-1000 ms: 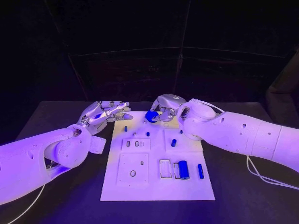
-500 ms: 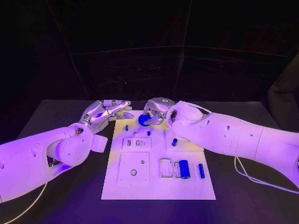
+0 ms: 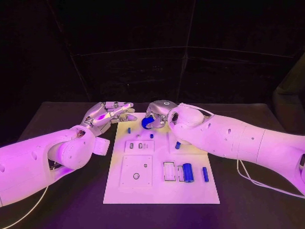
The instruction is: Assemble the parts on the task board
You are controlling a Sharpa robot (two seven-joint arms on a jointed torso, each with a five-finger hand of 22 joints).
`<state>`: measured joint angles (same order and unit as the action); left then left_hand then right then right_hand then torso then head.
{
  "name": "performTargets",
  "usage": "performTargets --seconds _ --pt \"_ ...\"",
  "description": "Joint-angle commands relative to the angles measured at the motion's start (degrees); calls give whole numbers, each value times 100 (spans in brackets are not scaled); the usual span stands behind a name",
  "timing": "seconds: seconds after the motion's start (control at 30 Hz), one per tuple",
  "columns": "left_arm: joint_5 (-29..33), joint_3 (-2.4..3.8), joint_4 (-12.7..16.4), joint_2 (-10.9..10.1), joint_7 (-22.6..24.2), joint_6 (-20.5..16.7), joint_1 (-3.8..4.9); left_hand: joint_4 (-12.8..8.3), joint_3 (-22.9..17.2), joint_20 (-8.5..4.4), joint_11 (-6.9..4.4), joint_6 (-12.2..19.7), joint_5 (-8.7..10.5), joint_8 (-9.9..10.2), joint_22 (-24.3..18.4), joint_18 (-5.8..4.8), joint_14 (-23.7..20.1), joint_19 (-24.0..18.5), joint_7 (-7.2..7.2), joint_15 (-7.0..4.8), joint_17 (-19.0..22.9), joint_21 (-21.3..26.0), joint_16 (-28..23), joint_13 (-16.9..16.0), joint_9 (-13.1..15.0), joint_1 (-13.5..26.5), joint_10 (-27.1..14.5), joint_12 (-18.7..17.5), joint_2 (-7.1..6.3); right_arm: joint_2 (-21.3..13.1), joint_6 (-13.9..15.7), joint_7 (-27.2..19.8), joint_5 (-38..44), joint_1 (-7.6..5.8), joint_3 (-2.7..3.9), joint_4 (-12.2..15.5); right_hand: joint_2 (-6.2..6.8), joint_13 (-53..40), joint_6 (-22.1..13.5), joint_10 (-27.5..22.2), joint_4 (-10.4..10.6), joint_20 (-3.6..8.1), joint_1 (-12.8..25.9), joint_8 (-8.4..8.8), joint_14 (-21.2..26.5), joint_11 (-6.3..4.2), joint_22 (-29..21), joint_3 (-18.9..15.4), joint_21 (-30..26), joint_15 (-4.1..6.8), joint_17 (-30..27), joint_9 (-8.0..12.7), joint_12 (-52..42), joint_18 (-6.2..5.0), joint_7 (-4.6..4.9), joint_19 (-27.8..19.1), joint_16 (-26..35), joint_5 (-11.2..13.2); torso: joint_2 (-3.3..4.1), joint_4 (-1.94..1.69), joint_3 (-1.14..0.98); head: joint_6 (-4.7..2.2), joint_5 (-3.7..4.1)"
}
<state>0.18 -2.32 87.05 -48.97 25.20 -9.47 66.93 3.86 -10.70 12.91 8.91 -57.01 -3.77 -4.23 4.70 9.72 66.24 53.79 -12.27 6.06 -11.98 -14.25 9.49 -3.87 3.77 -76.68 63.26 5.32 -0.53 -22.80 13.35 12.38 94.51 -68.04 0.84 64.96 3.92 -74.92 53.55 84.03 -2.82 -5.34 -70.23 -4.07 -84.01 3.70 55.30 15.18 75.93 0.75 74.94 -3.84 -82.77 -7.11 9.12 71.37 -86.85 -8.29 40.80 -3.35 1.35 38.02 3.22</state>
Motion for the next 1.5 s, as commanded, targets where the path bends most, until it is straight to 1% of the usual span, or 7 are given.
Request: performTargets --seconds 0.03,0.3,0.53,0.67,0.9,1.2,1.5 --pt "15 5 6 4 12 35 10 -39 7 -6 11 43 25 34 -6 85 40 52 -9 14 -9 33 -39 8 -9 -34 -47 -35 7 11 -19 257 141 -5 0 -23 116 -726 -281 101 17 -66 40 72 -432 72 -16 -104 -13 -75 675 35 62 45 48 -12 -29 14 -2 -5 1 0 13" --pt "-1 5 3 3 -7 63 10 -50 3 -8 16 53 27 38 -9 87 65 70 -18 12 -21 34 -39 8 -9 -25 -59 -50 9 9 1 271 68 -4 0 -22 250 -625 -1195 12 547 -154 184 95 -443 142 -49 -666 -21 -145 753 59 177 35 110 -44 -59 102 1 4 -3 -4 -4" --pt "-57 5 7 -7 -6 65 10 -51 3 -8 17 54 27 39 -10 87 68 72 -19 12 -23 34 -40 8 -8 -23 -60 -52 9 -74 -94 253 -41 -4 0 44 152 -627 -1031 3 1145 -164 302 78 -446 152 -62 -1071 -17 -159 786 42 178 31 115 -54 -70 -89 -5 0 -2 0 -2" --pt "-65 5 9 -22 -5 67 10 -52 3 -8 17 55 27 39 -10 86 67 72 -19 12 -23 35 -41 8 -8 -22 -61 -53 9 -249 514 17 -349 -4 0 165 111 -668 -778 34 1271 -165 257 45 -454 153 -33 -1141 2 -161 821 19 135 36 118 -34 -83 -194 -2 9 -7 -1 -11" --pt "-69 5 -2 -44 -2 86 10 -55 -1 -8 17 54 26 38 -12 85 66 72 -17 13 -24 37 -46 8 -8 -22 -61 -55 13 -892 1215 -824 -1443 -4 -4 608 20 -645 -282 16 1193 -155 -36 -14 -442 135 -99 -1143 -16 -146 775 -14 161 24 98 -69 -66 -395 -3 32 -9 -9 6" --pt "-69 5 -22 -57 17 66 9 -80 -20 -3 8 27 26 24 -28 80 36 50 -6 20 -25 65 -87 2 -1 -22 -29 -51 22 -1995 517 -1951 -3028 -8 -10 775 -36 -570 -111 -55 739 -121 -674 -44 -424 89 -228 -1082 -87 -107 706 -17 254 3 54 -151 -30 -542 1 88 -26 -60 39" --pt "-70 4 -51 -20 27 69 8 -85 -25 0 6 20 26 21 -35 79 28 35 -3 22 -25 78 -101 0 0 -17 -19 -51 23 -2395 247 -2278 -3530 4 -13 573 11 -553 -122 -69 617 -111 -781 -23 -428 83 -232 -1123 -92 -99 722 -5 276 5 51 -150 -33 -586 18 114 -58 -94 120"
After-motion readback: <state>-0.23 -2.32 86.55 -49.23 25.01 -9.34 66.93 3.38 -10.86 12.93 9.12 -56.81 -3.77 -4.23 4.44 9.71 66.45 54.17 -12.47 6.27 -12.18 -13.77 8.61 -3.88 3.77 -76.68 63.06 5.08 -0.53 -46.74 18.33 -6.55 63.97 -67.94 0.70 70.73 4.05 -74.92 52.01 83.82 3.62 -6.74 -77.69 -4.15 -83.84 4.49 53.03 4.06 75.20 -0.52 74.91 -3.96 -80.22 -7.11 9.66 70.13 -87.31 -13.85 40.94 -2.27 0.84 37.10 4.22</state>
